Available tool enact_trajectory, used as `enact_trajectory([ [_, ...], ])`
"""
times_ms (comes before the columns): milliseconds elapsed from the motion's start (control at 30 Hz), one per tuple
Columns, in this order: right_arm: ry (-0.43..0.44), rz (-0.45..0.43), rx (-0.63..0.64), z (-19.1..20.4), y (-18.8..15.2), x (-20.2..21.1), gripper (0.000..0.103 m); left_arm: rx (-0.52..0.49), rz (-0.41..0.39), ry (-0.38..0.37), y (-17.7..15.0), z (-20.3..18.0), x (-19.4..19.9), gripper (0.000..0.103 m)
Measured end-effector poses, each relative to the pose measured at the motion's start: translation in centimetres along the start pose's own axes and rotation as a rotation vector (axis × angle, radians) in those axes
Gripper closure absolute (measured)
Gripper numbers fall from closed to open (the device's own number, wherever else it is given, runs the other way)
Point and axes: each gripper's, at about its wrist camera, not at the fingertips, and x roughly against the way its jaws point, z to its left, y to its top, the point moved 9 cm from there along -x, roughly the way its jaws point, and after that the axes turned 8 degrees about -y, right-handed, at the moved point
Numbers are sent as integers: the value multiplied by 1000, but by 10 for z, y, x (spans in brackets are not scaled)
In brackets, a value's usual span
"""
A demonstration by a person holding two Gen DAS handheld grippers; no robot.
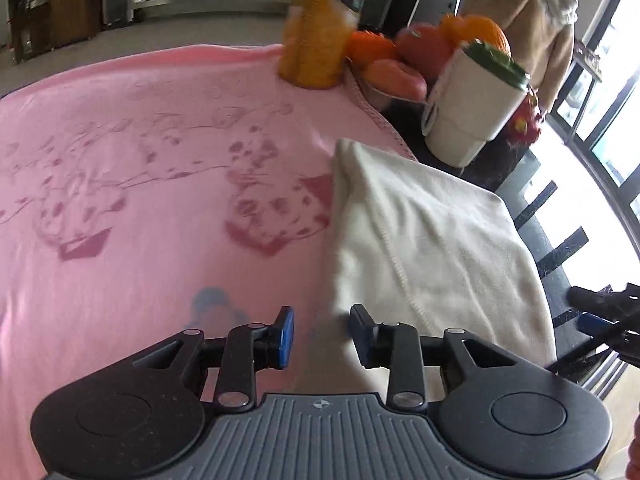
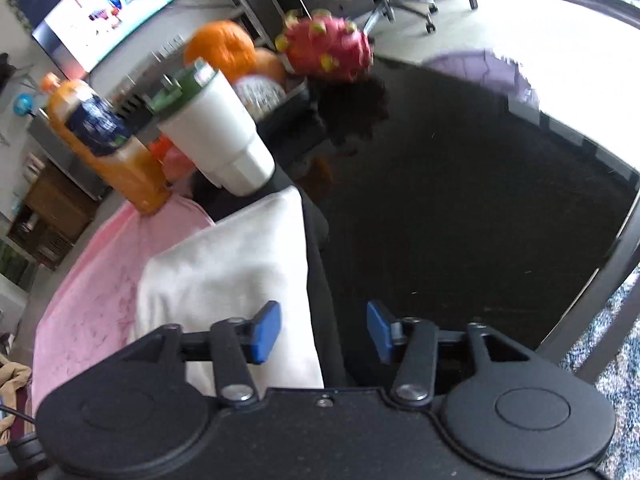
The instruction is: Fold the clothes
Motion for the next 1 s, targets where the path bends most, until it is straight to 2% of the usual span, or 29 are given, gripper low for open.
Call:
enact_trajectory([
  [67, 31, -27, -16, -2, -6, 14, 49, -31, -21, 8, -3, 2, 13, 80],
  [133, 94, -17, -53, 2, -13, 22, 55, -61, -38, -19, -3, -7, 24, 80],
  [200, 173, 12, -84, 10, -22, 27, 79, -108, -47, -62, -5, -22, 33, 80],
  [267, 246, 65, -107, 21, -36, 30, 80, -183, -36, -87, -10, -42, 32, 78],
  [333, 267, 117, -98, 31, -50, 25, 80, -273, 15, -69, -24, -55, 18, 69],
  [400, 195, 154, -70, 32, -65, 16, 80, -294, 110, -30, -43, -53, -2, 70],
  [433, 128, 174, -56, 27, -71, 8, 80, -291, 129, -15, -50, -49, -6, 67],
  [467, 70, 202, -49, 22, -77, 0, 83, -302, 115, -7, -51, -48, -3, 67],
  [533, 61, 223, -79, 16, -84, -2, 84, -309, 140, 17, -55, -45, 7, 67],
  [633, 50, 224, -119, 12, -100, 14, 77, -277, 165, 64, -57, -34, 26, 69],
  [700, 91, 223, -157, 17, -110, 29, 73, -250, 151, 69, -55, -30, 45, 67],
  [767, 102, 187, -140, 23, -111, 51, 72, -248, 125, 82, -50, -29, 67, 66],
  [833, 115, 131, -114, 35, -101, 80, 69, -271, 96, 102, -44, -34, 92, 57],
  [900, 127, 56, -66, 49, -88, 116, 50, -297, 66, 121, -36, -40, 118, 50],
  [933, 115, 18, -30, 53, -82, 135, 44, -304, 48, 118, -33, -44, 131, 43],
  [967, 103, -20, 6, 58, -76, 154, 32, -302, 30, 108, -31, -47, 144, 38],
  [1000, 87, -44, 39, 62, -73, 169, 24, -295, 11, 94, -29, -49, 157, 27],
])
